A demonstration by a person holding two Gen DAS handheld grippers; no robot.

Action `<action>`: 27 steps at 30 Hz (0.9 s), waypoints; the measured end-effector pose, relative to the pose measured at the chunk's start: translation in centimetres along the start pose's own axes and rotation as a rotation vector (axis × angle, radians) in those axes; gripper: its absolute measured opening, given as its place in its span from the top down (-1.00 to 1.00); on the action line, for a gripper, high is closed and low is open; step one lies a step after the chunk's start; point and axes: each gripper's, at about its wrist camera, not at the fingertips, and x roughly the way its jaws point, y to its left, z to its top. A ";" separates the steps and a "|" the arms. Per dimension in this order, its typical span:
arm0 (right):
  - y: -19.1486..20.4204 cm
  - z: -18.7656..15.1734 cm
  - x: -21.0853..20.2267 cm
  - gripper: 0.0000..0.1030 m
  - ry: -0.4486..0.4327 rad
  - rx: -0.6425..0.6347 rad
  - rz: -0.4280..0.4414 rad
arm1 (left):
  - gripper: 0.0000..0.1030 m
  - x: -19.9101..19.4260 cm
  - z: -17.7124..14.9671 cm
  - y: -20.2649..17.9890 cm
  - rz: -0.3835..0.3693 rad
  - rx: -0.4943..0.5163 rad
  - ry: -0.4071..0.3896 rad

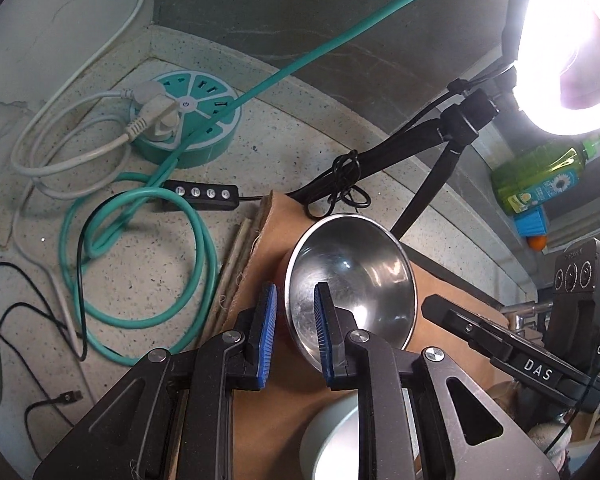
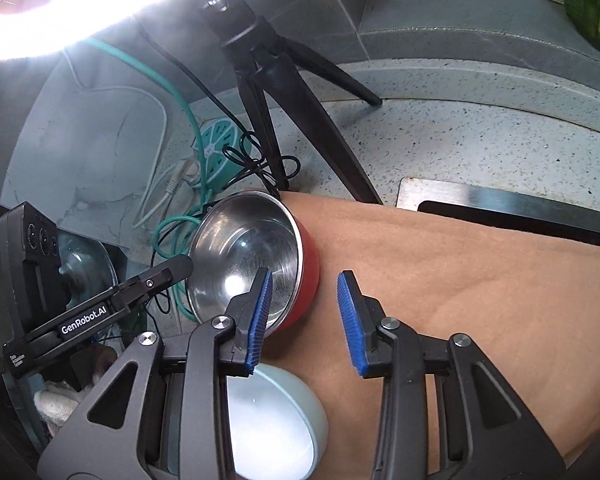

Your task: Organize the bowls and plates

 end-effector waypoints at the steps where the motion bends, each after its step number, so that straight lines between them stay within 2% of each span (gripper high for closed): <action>1: -0.1 0.1 0.4 0.44 0.006 0.002 0.001 | 0.67 0.1 0.0 0.1 0.000 -0.001 0.002; 4: -0.2 0.3 1.2 0.55 0.023 0.008 0.004 | 0.67 0.6 0.0 0.1 -0.001 -0.002 0.009; 5: -0.2 0.3 1.4 0.65 0.028 0.007 0.004 | 0.67 0.7 0.0 0.1 0.000 -0.001 0.010; 9: 0.0 0.3 2.2 0.77 0.043 -0.006 0.003 | 0.78 1.0 -0.1 0.0 0.003 0.003 0.011; 19: 0.9 -0.1 1.1 0.79 0.024 -0.021 -0.021 | 0.78 0.5 -0.1 -0.5 -0.002 0.005 -0.003; 27: 0.9 -0.8 -2.1 0.79 -0.001 -0.028 -0.008 | 0.78 -1.9 -0.6 -2.2 -0.052 0.034 -0.031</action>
